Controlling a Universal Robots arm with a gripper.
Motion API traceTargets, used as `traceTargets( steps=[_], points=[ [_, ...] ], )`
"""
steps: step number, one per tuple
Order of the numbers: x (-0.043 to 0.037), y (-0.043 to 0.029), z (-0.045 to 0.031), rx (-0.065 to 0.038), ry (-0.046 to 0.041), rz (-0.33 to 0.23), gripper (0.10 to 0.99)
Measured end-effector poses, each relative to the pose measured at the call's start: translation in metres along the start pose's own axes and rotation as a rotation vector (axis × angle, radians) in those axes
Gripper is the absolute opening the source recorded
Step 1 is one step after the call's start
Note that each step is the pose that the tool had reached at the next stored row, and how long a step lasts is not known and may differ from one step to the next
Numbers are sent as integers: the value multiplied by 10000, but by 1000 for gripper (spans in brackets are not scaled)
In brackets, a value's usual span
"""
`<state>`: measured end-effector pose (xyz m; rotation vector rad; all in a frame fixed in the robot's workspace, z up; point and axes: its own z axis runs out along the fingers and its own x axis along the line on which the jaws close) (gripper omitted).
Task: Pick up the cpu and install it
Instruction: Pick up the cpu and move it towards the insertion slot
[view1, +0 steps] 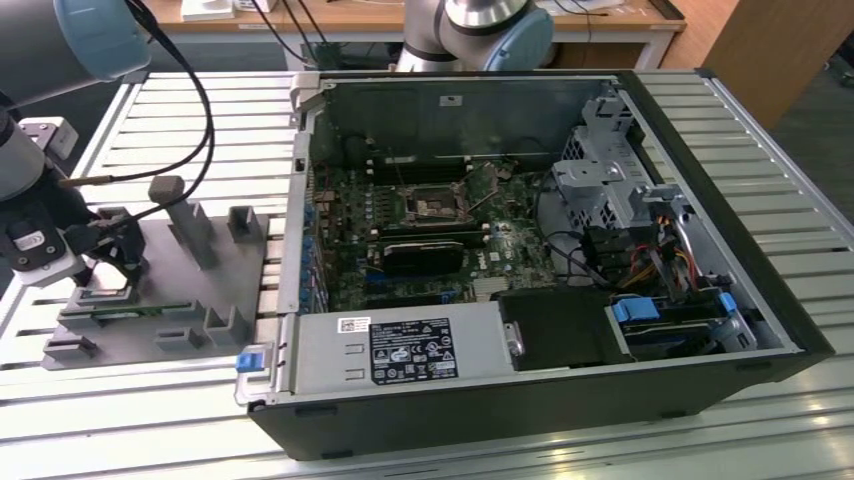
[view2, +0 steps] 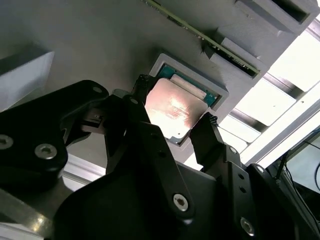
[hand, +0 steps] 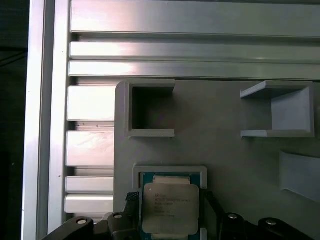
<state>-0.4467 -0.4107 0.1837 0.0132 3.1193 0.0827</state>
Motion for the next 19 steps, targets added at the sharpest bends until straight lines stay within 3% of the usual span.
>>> traceTargets(
  steps=[8, 9, 12, 19],
  points=[
    [0, 0, -2, -2, -2, 0, 608],
    [0, 0, -3, -2, -2, 0, 545],
    [0, 1, -18, 1, 3, 1, 545],
    [-3, 7, -141, -1, -1, 0, 545]
  ],
)
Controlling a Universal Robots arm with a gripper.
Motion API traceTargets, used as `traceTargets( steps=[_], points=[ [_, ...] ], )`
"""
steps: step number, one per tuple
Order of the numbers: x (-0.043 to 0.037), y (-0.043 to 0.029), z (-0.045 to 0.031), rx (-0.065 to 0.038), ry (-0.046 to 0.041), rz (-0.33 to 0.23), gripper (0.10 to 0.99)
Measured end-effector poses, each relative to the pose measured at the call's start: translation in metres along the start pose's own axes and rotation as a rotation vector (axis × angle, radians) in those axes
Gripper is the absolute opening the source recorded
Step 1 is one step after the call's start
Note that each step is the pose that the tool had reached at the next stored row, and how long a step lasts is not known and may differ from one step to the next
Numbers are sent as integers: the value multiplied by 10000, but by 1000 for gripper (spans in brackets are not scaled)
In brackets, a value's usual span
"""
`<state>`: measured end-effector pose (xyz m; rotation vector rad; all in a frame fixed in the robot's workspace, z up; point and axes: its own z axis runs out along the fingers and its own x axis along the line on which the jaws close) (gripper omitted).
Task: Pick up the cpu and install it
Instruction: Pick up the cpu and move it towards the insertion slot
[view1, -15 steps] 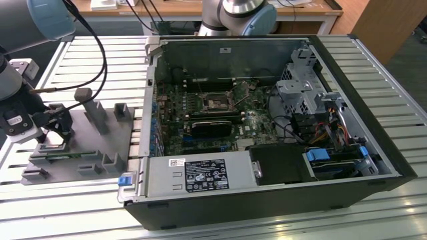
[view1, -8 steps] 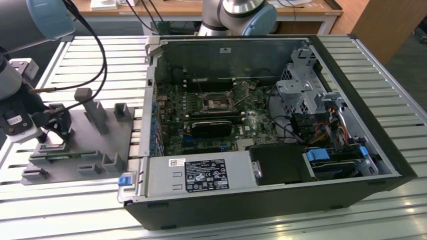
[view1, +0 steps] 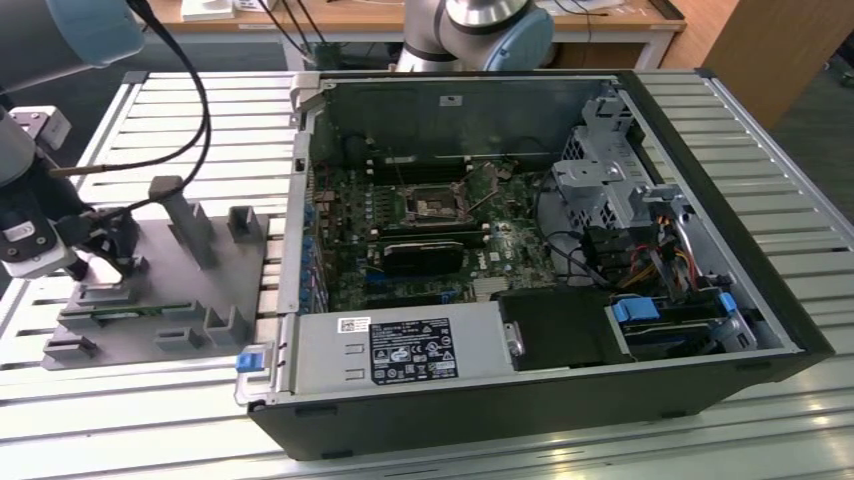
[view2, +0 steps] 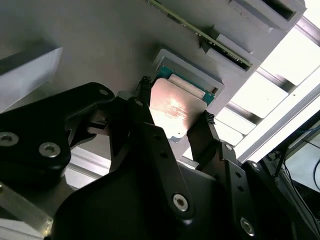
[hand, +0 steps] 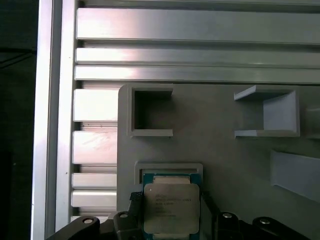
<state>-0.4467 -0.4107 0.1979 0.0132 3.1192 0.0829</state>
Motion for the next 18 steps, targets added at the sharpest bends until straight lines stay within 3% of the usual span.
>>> traceTargets(
  steps=[13, 18],
  points=[
    [-4, 10, -188, -14, 2, 0, 545],
    [-6, 16, -308, -15, 2, 1, 545]
  ],
)
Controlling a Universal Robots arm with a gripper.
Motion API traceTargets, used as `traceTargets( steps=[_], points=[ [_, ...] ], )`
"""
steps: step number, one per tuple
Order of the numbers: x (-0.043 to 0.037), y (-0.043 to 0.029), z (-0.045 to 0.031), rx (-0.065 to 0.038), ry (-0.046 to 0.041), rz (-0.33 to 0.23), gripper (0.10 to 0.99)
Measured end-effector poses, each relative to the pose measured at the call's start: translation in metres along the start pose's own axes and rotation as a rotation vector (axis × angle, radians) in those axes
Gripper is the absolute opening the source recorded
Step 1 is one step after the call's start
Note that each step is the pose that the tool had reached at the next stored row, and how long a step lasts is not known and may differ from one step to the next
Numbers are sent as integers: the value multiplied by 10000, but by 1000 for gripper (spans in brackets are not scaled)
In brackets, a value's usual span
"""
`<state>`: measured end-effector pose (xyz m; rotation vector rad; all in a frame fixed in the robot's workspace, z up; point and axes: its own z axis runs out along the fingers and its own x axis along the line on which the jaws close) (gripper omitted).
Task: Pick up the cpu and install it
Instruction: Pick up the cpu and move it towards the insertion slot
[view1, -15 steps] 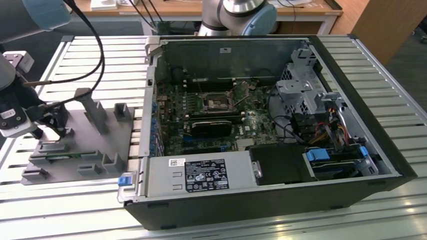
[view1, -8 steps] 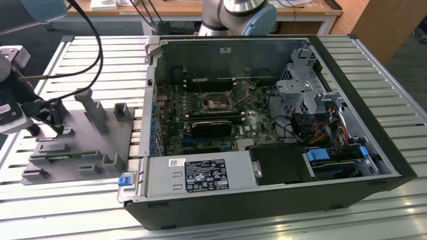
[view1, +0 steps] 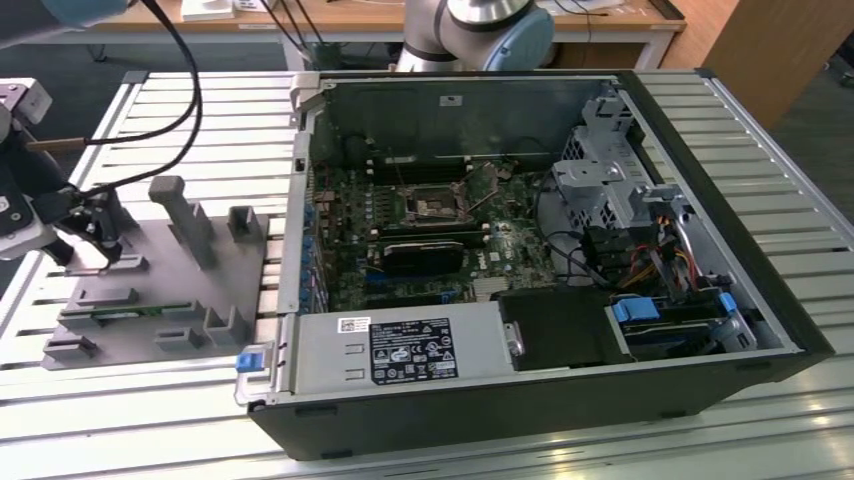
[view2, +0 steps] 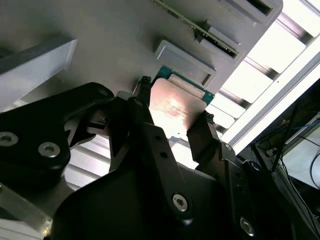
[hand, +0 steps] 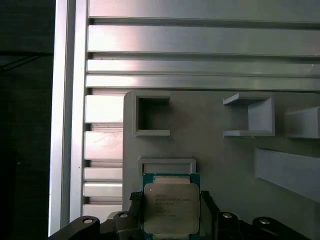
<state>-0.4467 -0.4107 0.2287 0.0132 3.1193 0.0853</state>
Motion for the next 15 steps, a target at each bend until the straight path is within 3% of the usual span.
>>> traceTargets(
  steps=[15],
  points=[
    [-8, 20, -356, -2, -1, -1, 545]
  ],
)
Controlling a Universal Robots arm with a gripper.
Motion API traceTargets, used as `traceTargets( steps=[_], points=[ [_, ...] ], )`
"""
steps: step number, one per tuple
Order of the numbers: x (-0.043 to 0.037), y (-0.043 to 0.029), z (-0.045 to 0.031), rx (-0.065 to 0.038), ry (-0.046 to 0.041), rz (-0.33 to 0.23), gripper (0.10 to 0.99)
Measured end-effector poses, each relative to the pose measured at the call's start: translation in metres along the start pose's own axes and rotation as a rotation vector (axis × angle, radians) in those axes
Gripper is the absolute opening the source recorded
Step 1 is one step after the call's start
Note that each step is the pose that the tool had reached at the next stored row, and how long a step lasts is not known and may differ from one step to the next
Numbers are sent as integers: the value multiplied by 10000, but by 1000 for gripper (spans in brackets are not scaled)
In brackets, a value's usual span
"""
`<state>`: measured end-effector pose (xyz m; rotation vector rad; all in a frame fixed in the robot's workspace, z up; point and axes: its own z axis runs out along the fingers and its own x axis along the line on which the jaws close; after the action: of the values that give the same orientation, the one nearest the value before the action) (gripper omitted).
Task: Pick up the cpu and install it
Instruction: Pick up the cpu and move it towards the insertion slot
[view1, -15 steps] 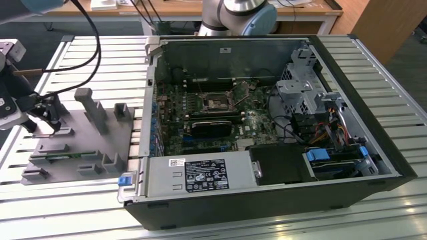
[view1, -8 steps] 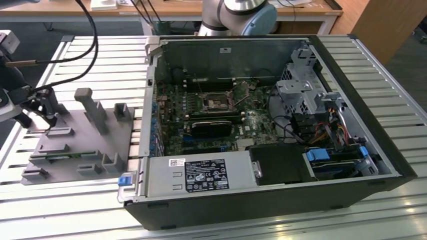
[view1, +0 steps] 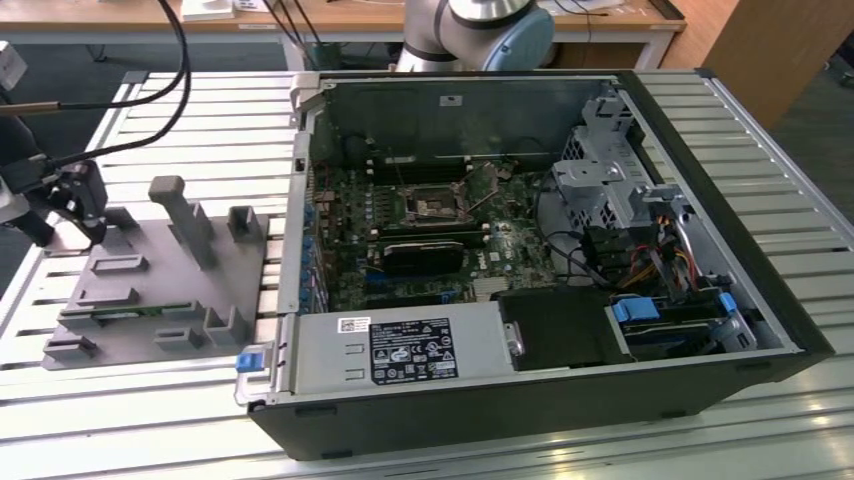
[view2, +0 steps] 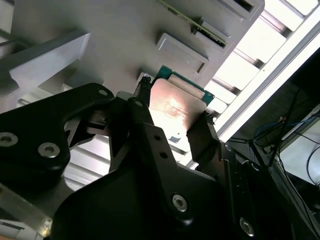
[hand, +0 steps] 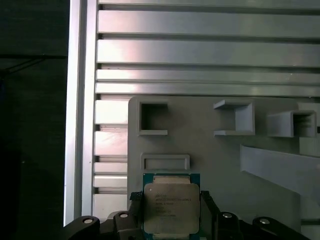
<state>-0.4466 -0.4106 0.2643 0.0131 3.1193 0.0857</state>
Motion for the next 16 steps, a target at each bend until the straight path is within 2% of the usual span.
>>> traceTargets(
  steps=[6, 16],
  points=[
    [-2, 7, -122, 1, 1, 0, 545],
    [-4, 13, -217, 0, 0, 1, 545]
  ],
)
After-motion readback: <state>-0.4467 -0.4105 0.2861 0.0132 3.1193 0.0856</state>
